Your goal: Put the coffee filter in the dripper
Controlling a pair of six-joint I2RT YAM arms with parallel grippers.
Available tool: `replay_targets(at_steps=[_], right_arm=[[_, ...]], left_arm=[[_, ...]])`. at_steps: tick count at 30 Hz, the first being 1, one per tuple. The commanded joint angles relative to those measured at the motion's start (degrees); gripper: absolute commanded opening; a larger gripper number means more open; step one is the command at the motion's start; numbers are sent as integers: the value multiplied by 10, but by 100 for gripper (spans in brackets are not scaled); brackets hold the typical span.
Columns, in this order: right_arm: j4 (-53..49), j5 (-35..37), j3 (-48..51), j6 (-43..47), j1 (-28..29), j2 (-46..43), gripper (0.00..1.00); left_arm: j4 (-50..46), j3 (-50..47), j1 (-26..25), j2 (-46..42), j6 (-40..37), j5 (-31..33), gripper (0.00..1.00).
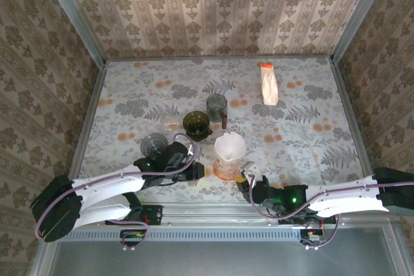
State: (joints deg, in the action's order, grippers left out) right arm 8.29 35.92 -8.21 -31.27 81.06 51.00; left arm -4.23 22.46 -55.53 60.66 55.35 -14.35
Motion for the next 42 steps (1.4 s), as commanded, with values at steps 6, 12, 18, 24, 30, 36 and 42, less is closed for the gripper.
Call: replay_targets(at_steps=[6, 12, 18, 24, 30, 36, 42], right_arm=[[-63, 99, -25, -37, 3, 1, 19], [-83, 123, -31, -42, -7, 2, 19], [-85, 129, -31, -32, -35, -4, 18], [-55, 92, -24, 1, -93, -4, 18], [-14, 48, -28, 30, -156, 19, 18], [32, 44, -39, 47, -195, 79, 17], [65, 20, -54, 76, -251, 113, 17]], left_arm=[[-1, -12, 0, -27, 2, -2, 29], [0, -16, -1, -36, -1, -3, 29], [-1, -19, -1, -46, -4, -3, 29], [-2, -26, -1, -59, -3, -2, 29], [-8, -33, 0, -76, -2, 1, 29], [-12, -36, -1, -87, -2, 2, 29], [-19, -40, 1, -99, -2, 3, 29]])
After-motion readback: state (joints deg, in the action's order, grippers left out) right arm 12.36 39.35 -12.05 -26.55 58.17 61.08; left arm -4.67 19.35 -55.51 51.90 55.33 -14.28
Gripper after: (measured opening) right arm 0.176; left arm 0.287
